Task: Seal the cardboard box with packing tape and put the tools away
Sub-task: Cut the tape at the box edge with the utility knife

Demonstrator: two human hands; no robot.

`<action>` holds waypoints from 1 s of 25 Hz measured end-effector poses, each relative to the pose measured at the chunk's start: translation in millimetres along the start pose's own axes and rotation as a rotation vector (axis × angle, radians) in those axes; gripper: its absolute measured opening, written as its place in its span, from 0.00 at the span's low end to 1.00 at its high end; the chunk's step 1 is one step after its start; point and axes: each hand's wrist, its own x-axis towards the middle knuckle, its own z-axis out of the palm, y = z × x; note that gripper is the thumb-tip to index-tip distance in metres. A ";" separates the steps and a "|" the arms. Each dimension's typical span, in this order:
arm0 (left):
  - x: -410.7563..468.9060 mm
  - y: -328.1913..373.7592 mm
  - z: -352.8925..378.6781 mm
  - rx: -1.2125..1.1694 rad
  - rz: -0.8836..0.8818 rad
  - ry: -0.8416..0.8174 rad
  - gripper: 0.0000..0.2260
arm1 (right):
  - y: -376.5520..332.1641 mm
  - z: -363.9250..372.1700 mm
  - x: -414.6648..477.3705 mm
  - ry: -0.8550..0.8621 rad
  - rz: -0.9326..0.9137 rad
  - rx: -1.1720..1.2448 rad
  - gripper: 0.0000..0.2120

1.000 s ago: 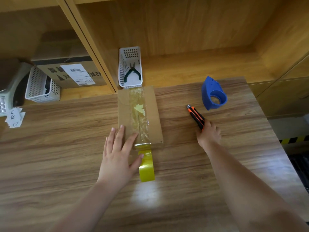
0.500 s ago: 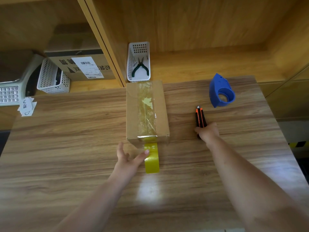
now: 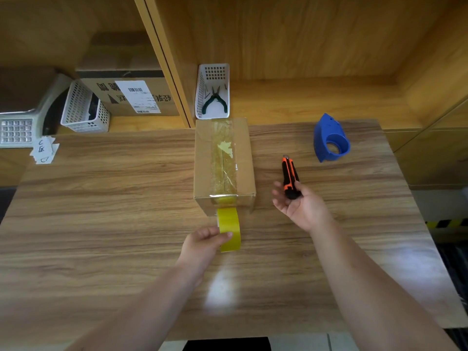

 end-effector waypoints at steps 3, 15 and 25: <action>-5.3 0.3 -7.8 -0.073 -0.013 -0.060 0.08 | -1.4 7.9 -20.1 -0.060 -0.096 -0.089 0.11; -37.6 8.2 -17.7 -0.278 -0.019 -0.223 0.12 | 2.3 6.8 -110.4 0.061 -0.367 -0.583 0.10; -48.5 7.4 -13.7 -0.288 -0.020 -0.205 0.03 | 11.8 17.5 -129.5 0.084 -0.349 -0.578 0.10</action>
